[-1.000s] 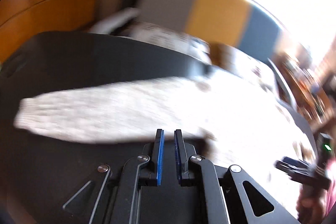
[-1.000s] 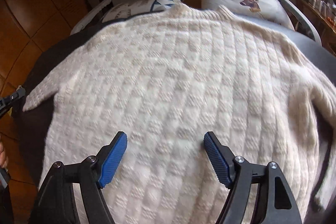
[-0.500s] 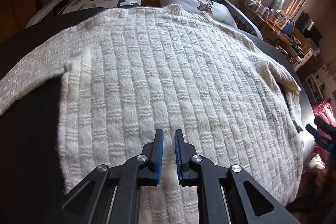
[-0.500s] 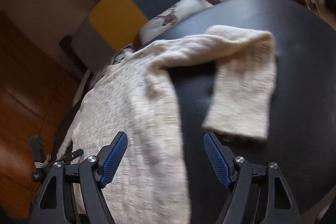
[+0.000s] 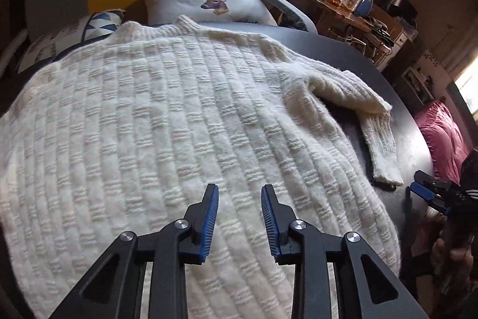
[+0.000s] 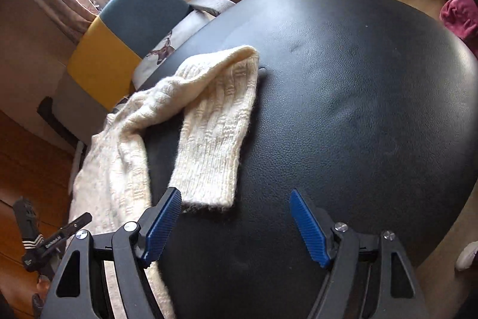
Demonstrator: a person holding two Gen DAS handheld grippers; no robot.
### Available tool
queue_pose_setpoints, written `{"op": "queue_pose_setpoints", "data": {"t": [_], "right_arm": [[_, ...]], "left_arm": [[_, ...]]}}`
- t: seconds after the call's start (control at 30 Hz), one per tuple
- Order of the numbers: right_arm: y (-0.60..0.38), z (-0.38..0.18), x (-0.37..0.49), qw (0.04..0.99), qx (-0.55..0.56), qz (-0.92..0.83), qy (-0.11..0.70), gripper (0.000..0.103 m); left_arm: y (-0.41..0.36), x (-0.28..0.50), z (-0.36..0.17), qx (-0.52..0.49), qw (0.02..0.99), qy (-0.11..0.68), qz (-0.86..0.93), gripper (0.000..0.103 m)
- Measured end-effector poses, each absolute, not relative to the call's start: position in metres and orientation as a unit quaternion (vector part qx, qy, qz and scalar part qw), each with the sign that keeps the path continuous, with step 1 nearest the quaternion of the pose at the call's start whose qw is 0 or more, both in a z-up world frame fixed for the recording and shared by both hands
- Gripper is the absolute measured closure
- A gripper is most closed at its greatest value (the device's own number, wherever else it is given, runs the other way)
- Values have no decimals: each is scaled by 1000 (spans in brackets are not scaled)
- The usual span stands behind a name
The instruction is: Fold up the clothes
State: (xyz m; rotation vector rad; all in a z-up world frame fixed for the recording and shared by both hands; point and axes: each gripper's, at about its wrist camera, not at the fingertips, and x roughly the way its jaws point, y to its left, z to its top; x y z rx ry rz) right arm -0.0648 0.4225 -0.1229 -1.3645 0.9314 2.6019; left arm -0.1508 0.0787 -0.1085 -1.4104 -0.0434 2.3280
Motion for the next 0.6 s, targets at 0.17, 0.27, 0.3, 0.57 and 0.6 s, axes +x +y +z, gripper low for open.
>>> {"op": "queue_pose_setpoints", "data": {"t": [0.17, 0.27, 0.3, 0.57, 0.6], "right_arm": [[411, -125, -83, 40, -449, 852, 264, 26], [398, -126, -89, 43, -456, 862, 218, 25], [392, -126, -91, 46, -461, 864, 195, 25], [375, -126, -89, 60, -470, 873, 120, 62], [381, -126, -87, 55, -469, 870, 143, 61]], "left_arm": [[93, -160, -124, -520, 214, -17, 827, 67], [91, -160, -127, -516, 221, -24, 827, 63], [91, -160, -128, -516, 223, -28, 827, 62], [98, -153, -129, -505, 235, -12, 830, 51], [99, -152, -129, -503, 236, -8, 831, 49]]}}
